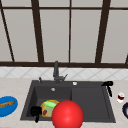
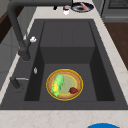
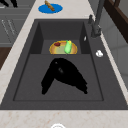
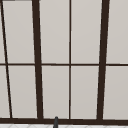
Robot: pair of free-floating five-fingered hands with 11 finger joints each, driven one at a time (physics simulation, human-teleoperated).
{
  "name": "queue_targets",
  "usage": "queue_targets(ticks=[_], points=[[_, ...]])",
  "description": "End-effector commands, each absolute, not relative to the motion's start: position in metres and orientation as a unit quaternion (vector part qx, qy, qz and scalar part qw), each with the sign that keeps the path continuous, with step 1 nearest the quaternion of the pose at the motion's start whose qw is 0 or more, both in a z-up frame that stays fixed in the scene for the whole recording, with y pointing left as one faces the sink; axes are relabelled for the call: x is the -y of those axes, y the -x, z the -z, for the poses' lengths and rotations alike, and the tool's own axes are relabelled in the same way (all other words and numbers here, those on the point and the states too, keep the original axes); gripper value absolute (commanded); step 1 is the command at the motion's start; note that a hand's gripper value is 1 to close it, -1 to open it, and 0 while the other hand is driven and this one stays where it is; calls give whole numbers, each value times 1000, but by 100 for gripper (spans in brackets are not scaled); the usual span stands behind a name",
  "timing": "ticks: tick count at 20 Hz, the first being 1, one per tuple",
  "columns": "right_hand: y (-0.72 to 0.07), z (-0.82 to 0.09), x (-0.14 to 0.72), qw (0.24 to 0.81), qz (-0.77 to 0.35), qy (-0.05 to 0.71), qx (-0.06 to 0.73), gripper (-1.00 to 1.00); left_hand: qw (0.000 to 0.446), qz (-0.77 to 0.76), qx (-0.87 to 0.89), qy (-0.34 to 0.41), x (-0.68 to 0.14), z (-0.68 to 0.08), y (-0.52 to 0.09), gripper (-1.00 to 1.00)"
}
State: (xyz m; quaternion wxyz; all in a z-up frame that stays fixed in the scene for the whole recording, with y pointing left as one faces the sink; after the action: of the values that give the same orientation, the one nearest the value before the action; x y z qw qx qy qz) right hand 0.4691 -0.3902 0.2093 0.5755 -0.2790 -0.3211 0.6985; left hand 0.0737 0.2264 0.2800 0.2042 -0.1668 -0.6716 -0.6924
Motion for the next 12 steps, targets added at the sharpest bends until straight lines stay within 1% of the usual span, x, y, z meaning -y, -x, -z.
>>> queue_targets(ticks=[1, 12], points=[[-454, -203, 414, 587, -689, 273, 326, -100, 204, 692, 672, 167, -226, -280, -74, 0], [-455, -186, 490, 585, -688, 253, 346, -100, 204, 692, 672, 167, -226, -280, -74, 0]])
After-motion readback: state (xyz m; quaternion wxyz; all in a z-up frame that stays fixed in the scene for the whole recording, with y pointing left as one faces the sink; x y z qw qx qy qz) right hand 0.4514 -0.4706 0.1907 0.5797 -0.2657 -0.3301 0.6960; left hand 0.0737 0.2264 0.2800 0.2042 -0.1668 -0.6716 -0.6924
